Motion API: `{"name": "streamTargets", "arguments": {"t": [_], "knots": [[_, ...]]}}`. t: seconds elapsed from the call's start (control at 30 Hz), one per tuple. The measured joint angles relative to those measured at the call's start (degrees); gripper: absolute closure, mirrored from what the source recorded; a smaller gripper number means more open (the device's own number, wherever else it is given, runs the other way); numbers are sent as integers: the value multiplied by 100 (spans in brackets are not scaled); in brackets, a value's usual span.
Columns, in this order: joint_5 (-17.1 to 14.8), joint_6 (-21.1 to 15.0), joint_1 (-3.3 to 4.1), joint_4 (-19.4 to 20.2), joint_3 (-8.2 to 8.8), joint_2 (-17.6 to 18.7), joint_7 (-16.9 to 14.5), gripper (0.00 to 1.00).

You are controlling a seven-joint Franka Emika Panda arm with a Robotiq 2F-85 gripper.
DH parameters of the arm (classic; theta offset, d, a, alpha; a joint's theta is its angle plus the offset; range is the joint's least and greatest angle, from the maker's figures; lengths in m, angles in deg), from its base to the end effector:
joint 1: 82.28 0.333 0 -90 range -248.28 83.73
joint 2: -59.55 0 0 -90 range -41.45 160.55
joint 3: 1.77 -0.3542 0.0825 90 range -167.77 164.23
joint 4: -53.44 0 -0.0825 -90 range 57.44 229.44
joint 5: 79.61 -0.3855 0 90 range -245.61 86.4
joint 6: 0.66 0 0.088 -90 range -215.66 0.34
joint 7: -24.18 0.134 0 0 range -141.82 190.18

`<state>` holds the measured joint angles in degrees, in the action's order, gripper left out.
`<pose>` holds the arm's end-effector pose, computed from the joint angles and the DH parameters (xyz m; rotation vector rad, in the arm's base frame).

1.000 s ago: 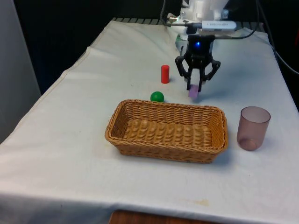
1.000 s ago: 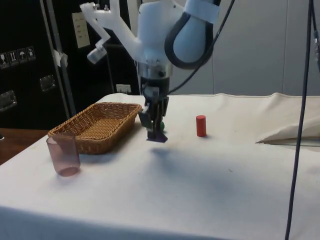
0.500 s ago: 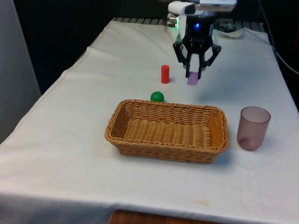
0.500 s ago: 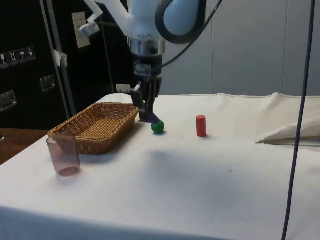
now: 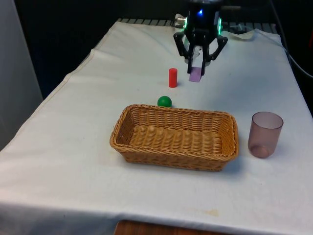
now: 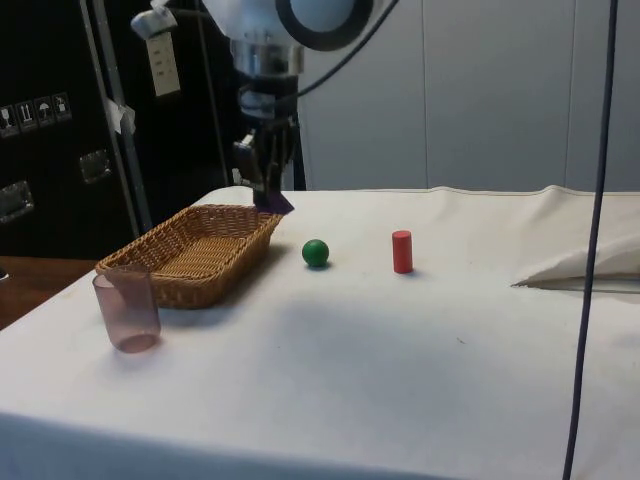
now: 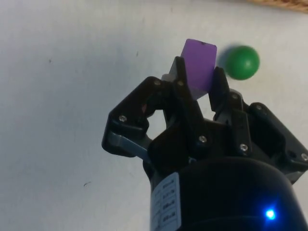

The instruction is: Pick up the triangular block and place it into the basket.

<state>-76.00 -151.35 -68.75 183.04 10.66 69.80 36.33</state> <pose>0.5674 0.0127 0.3126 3.0682 -0.2056 0.3080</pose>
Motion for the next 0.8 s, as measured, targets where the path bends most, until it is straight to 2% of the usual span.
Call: {"name": "streamTargets", "arguments": {"t": [0.23, 0.6, 0.8], "knots": [[-63, 355, -11, -533, 92, 103, -126, 67], [-252, 693, -29, -1152, 195, 315, -344, 67], [-407, 779, -52, -1616, 246, 630, -464, 67]]}}
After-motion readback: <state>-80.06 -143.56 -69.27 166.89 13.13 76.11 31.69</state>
